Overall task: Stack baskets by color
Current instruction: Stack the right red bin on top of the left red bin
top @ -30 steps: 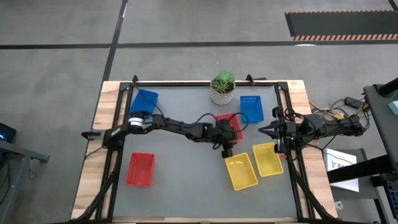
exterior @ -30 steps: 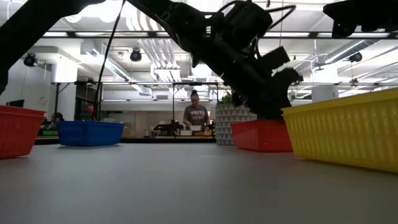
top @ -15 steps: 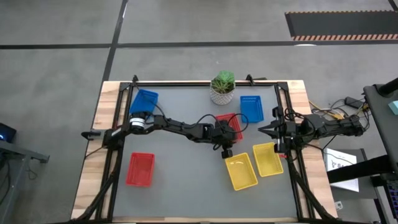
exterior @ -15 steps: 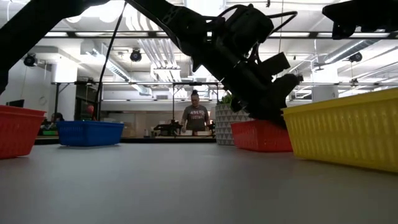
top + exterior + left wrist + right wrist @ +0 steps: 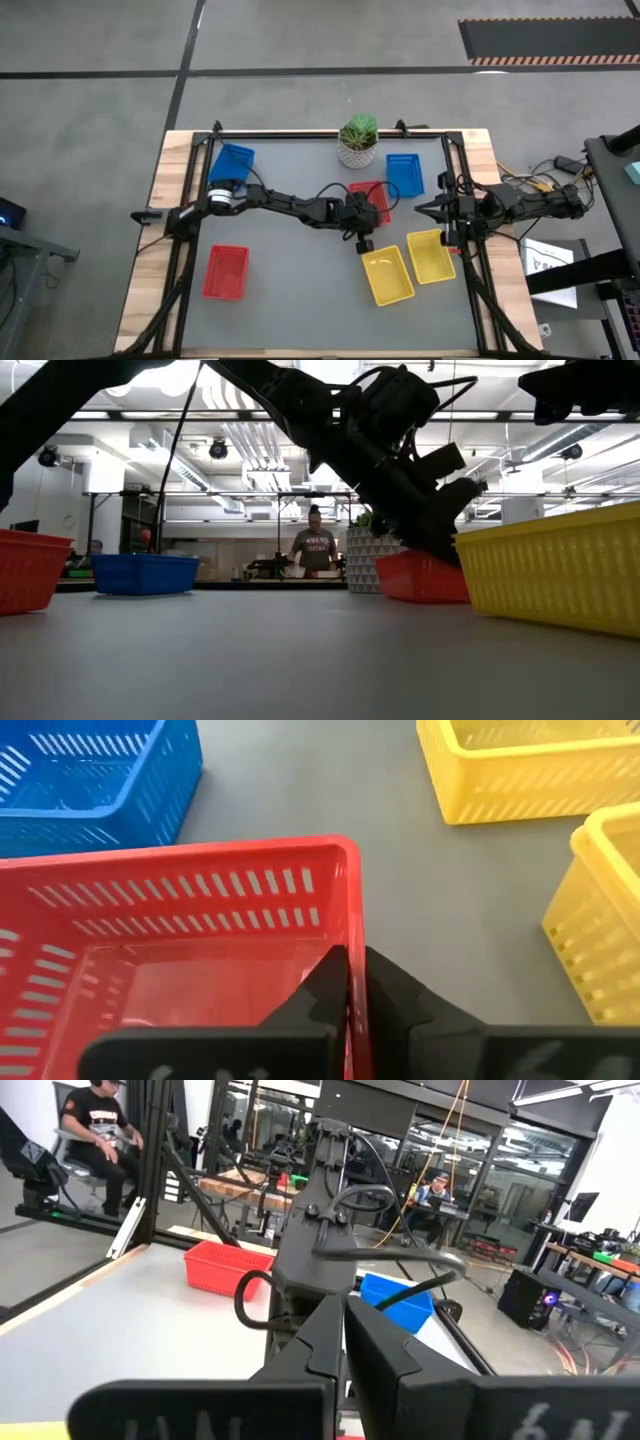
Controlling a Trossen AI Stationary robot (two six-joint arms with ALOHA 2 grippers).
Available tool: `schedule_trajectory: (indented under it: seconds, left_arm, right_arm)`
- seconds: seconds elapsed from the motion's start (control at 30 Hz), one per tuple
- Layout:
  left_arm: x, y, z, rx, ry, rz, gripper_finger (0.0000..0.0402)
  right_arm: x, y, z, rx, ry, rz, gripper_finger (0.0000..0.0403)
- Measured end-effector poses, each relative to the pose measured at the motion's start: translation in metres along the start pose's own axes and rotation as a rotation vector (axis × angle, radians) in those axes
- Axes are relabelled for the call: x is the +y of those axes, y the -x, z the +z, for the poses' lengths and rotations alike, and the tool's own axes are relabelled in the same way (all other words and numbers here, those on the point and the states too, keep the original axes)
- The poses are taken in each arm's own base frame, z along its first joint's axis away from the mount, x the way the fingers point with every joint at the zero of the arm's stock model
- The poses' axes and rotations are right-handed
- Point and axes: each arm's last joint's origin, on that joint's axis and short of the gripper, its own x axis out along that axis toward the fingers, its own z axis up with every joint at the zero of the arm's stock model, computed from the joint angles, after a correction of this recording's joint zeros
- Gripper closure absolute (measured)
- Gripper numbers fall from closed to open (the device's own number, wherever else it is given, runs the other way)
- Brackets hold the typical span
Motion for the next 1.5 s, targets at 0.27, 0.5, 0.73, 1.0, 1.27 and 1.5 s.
schedule_trajectory:
  seconds: [0.27,0.5,0.73,1.0,1.27,1.5]
  left_arm:
    - [0.000,0.012,0.007,0.009,-0.073,0.020,0.0401]
    - [-0.002,0.030,0.019,0.010,-0.108,0.016,0.0401]
    - [-0.012,0.059,0.031,0.035,-0.183,0.033,0.0401]
    - [-0.034,0.108,0.039,0.122,-0.254,0.011,0.0402]
    - [-0.086,0.166,0.033,0.182,-0.392,0.002,0.0402]
    - [-0.137,0.220,0.014,0.215,-0.562,-0.028,0.0402]
  right_arm:
    - [0.000,0.000,0.000,-0.001,0.037,0.000,0.0394]
    - [0.000,0.000,-0.001,0.002,0.047,0.004,0.0394]
    - [0.000,0.001,-0.001,0.004,0.058,0.002,0.0394]
    - [0.000,0.003,-0.001,-0.008,0.079,-0.002,0.0394]
    - [0.000,0.003,-0.001,-0.009,0.106,-0.002,0.0394]
    - [0.000,0.003,0.000,-0.011,0.117,-0.002,0.0394]
